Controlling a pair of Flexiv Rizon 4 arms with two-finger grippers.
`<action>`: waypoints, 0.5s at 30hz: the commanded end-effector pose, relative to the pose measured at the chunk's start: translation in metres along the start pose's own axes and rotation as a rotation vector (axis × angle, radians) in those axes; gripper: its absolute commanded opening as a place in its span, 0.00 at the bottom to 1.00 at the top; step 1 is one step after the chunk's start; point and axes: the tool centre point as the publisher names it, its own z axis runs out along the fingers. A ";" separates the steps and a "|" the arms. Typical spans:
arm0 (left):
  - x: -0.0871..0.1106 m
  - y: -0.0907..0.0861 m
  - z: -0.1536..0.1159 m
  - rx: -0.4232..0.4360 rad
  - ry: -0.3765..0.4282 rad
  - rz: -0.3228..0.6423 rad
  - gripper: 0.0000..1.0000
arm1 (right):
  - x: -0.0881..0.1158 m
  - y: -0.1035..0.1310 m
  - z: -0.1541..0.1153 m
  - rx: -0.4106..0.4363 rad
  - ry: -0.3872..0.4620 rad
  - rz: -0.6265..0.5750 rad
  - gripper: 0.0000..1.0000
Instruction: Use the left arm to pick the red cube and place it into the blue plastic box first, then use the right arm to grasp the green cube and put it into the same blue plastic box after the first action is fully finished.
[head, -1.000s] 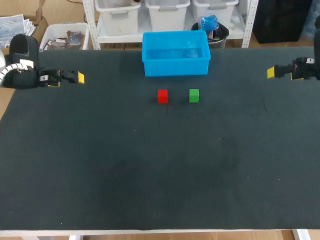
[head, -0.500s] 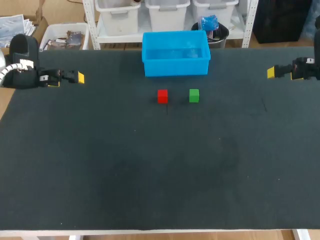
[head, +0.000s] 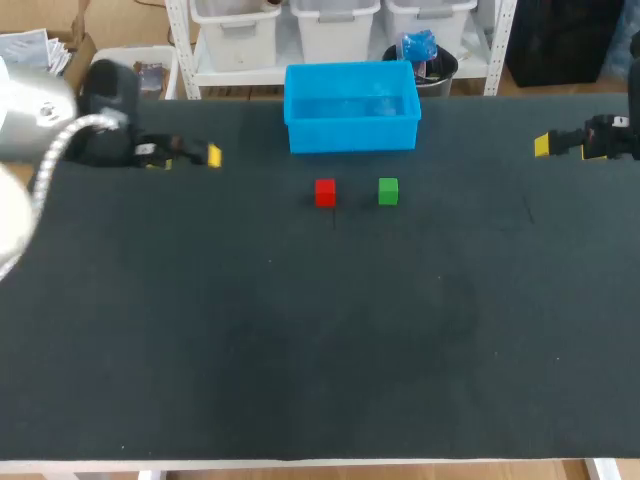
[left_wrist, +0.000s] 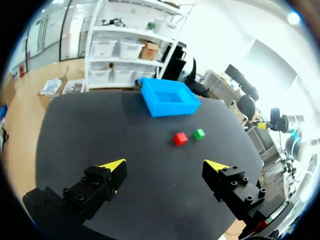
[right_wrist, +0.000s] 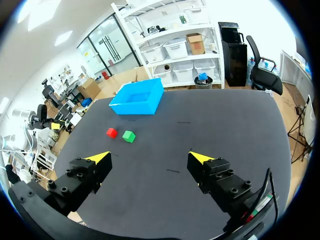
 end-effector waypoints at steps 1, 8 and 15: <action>-0.020 -0.016 0.049 -0.162 0.116 -0.002 1.00 | 0.000 0.000 0.001 0.002 0.001 0.000 1.00; -0.026 -0.029 0.065 -0.247 0.102 0.038 1.00 | 0.000 0.000 0.001 0.002 0.001 0.000 1.00; -0.026 -0.029 0.065 -0.247 0.102 0.038 1.00 | 0.000 0.000 0.001 0.002 0.001 0.000 1.00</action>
